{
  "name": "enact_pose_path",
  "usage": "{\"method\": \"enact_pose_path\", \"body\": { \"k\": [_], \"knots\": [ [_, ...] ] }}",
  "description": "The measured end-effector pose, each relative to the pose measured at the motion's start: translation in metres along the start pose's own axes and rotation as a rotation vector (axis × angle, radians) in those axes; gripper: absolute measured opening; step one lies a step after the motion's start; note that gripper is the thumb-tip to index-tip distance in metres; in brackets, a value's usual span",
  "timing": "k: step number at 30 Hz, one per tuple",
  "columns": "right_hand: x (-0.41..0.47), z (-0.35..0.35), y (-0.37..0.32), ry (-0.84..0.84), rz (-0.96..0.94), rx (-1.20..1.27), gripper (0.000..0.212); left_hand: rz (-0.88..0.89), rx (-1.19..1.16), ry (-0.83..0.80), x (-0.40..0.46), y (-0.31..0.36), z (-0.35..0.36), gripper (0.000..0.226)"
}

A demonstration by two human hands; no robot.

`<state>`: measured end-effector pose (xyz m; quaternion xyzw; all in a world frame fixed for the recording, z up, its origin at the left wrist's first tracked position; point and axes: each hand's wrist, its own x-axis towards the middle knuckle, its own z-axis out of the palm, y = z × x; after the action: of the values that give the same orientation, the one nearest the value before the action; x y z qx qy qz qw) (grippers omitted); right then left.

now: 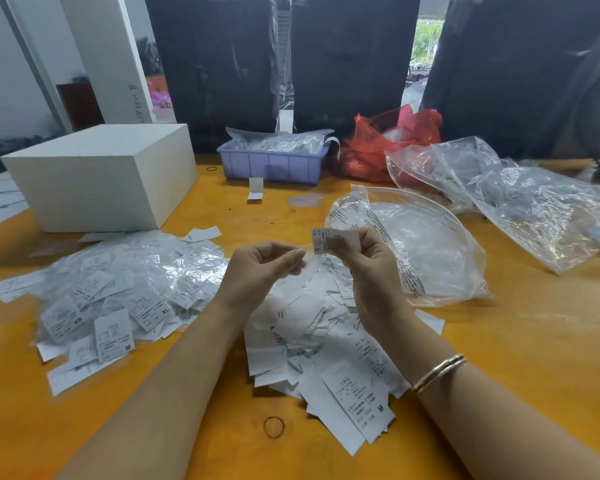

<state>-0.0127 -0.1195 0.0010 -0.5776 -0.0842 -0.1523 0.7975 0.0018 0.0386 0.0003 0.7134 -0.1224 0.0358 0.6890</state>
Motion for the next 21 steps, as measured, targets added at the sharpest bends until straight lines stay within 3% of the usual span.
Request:
{"method": "enact_pose_path", "body": {
  "k": [10, 21],
  "knots": [
    [0.0022, -0.0079, 0.0024, -0.117, 0.059, -0.174, 0.003, 0.025, 0.006, 0.033, 0.0012, -0.0005, -0.0019, 0.027],
    [0.0020, -0.0088, 0.0023, -0.176, 0.078, -0.296, 0.010, 0.066, 0.097, 0.058, 0.0020, -0.0013, -0.0001, 0.023]
  ]
}}
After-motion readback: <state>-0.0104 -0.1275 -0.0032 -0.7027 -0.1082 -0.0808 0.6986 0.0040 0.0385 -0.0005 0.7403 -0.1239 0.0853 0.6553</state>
